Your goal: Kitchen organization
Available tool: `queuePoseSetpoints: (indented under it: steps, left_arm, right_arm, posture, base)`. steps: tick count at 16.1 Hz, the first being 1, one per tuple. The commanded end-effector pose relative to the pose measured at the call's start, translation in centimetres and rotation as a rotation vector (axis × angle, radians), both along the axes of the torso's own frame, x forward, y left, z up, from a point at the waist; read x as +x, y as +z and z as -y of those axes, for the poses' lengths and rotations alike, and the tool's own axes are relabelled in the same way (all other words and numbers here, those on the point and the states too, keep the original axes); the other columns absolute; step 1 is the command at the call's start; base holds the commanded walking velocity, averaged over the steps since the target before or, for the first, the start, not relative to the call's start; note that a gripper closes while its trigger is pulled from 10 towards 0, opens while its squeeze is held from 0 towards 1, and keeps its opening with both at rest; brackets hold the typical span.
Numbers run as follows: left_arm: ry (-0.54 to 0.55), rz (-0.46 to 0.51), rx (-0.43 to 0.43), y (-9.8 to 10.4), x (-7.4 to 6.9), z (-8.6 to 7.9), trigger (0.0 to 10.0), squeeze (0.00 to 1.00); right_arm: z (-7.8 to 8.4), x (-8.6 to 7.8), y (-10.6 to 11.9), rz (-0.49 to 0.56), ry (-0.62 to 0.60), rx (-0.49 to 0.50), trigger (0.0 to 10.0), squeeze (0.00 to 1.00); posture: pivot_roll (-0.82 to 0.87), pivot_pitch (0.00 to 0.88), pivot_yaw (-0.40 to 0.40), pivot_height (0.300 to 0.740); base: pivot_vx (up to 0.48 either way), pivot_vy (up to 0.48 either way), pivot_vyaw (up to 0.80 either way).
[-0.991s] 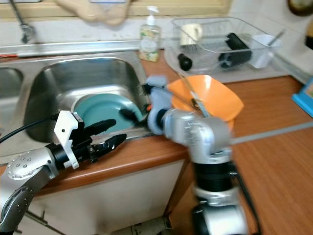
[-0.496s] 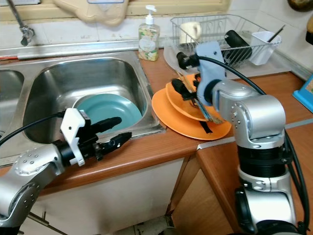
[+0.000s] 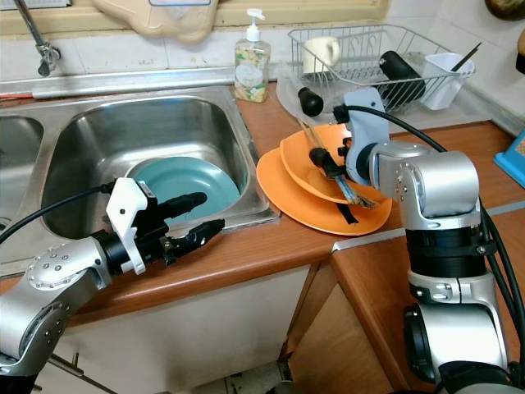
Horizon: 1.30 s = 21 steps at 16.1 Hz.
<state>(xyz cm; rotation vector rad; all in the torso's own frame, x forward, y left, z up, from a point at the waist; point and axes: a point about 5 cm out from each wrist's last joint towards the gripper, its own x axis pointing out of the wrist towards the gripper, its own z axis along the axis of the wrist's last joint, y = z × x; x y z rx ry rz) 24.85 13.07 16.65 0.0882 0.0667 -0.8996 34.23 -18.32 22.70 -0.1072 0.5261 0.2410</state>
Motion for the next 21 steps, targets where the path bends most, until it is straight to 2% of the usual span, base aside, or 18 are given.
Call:
queuePoseSetpoints:
  steps: [1, 10, 21]
  left_arm:
    - [-0.017, 0.015, 0.007, 0.19, 0.08, 0.37, 10.0, 0.0]
    - [-0.029, 0.02, 0.01, 0.23, 0.07, 0.6, 10.0, 0.0]
    - [-0.033, 0.032, 0.016, 0.33, 0.18, 0.54, 10.0, 0.0]
  right_arm:
    - [-0.06, 0.24, 0.45, 0.001, 0.007, 0.028, 0.0, 0.0]
    - [0.13, 0.47, -0.51, -0.038, -0.003, 0.067, 0.0, 0.0]
    - [0.1, 0.76, -0.26, -0.034, 0.002, 0.112, 0.0, 0.0]
  posture:
    - [-0.16, 0.0, -0.017, 0.74]
    - [-0.15, 0.0, -0.021, 0.74]
    - [-0.15, 0.0, -0.025, 0.74]
  base:
    - [0.0, 0.0, 0.0]
    - [0.0, 0.0, 0.0]
    - [0.0, 0.0, 0.0]
